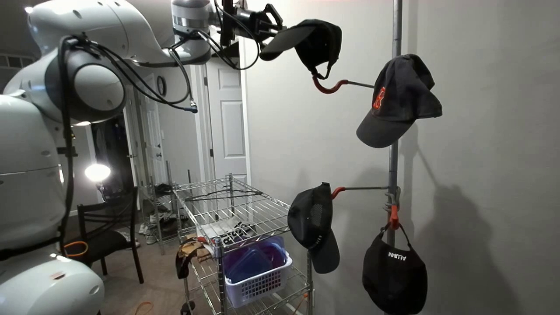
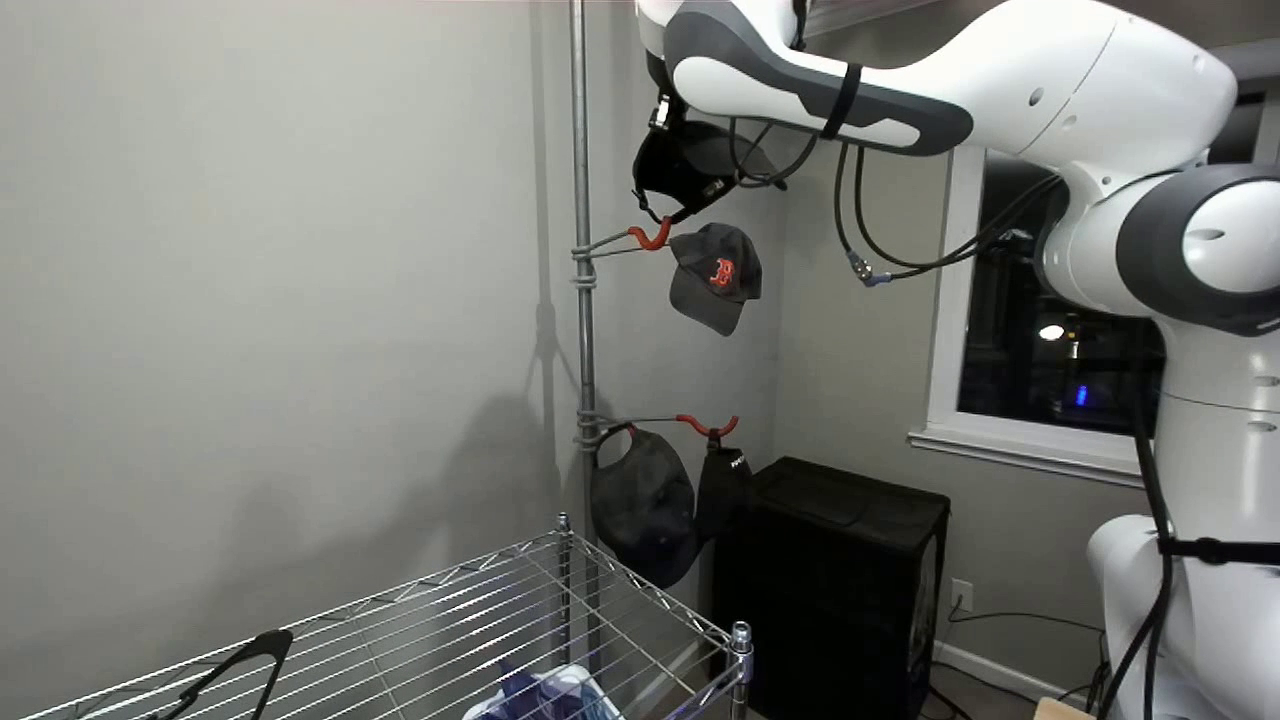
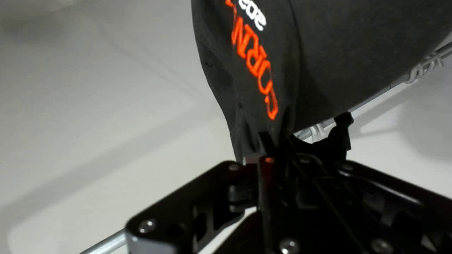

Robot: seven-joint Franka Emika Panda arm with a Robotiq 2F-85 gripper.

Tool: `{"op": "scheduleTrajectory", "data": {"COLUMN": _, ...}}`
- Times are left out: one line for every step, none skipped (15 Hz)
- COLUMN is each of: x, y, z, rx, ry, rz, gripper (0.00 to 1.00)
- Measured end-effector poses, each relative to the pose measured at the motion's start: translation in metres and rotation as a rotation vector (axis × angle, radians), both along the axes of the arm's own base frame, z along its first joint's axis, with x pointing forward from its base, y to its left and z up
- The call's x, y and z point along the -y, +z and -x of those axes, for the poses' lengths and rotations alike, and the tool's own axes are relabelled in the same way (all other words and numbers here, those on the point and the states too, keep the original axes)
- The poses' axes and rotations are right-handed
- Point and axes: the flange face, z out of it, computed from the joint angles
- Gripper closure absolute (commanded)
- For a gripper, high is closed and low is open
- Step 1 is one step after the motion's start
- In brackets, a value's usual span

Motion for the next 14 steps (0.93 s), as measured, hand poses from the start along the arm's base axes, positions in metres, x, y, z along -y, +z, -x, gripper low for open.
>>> {"op": "scheduleTrajectory", "data": {"x": -0.002, "y": -0.003, "z": -0.003, "rx": -0.007, "ry": 0.002, "rz": 0.001, "gripper": 0.97}}
{"op": "scheduleTrajectory", "data": {"x": -0.004, "y": -0.008, "z": -0.007, "rx": -0.017, "ry": 0.003, "rz": 0.003, "gripper": 0.97}}
{"op": "scheduleTrajectory", "data": {"x": -0.006, "y": -0.015, "z": -0.012, "rx": -0.030, "ry": 0.003, "rz": 0.005, "gripper": 0.97}}
{"op": "scheduleTrajectory", "data": {"x": -0.008, "y": -0.023, "z": -0.017, "rx": -0.046, "ry": 0.004, "rz": 0.007, "gripper": 0.97}}
{"op": "scheduleTrajectory", "data": {"x": -0.010, "y": -0.031, "z": -0.023, "rx": -0.063, "ry": 0.004, "rz": 0.009, "gripper": 0.97}}
{"op": "scheduleTrajectory", "data": {"x": -0.012, "y": -0.038, "z": -0.027, "rx": -0.078, "ry": 0.005, "rz": 0.011, "gripper": 0.97}}
{"op": "scheduleTrajectory", "data": {"x": -0.014, "y": -0.044, "z": -0.031, "rx": -0.091, "ry": 0.005, "rz": 0.012, "gripper": 0.98}}
{"op": "scheduleTrajectory", "data": {"x": -0.015, "y": -0.048, "z": -0.034, "rx": -0.099, "ry": 0.004, "rz": 0.015, "gripper": 0.98}}
{"op": "scheduleTrajectory", "data": {"x": -0.015, "y": -0.051, "z": -0.036, "rx": -0.105, "ry": 0.004, "rz": 0.018, "gripper": 0.98}}
{"op": "scheduleTrajectory", "data": {"x": -0.015, "y": -0.053, "z": -0.037, "rx": -0.107, "ry": 0.003, "rz": 0.019, "gripper": 0.97}}
{"op": "scheduleTrajectory", "data": {"x": -0.015, "y": -0.053, "z": -0.037, "rx": -0.108, "ry": 0.003, "rz": 0.020, "gripper": 0.98}}
{"op": "scheduleTrajectory", "data": {"x": -0.015, "y": -0.053, "z": -0.037, "rx": -0.109, "ry": 0.003, "rz": 0.019, "gripper": 0.98}}
{"op": "scheduleTrajectory", "data": {"x": -0.016, "y": -0.054, "z": -0.037, "rx": -0.111, "ry": 0.005, "rz": 0.015, "gripper": 0.98}}
{"op": "scheduleTrajectory", "data": {"x": -0.016, "y": -0.055, "z": -0.037, "rx": -0.116, "ry": 0.008, "rz": 0.009, "gripper": 0.97}}
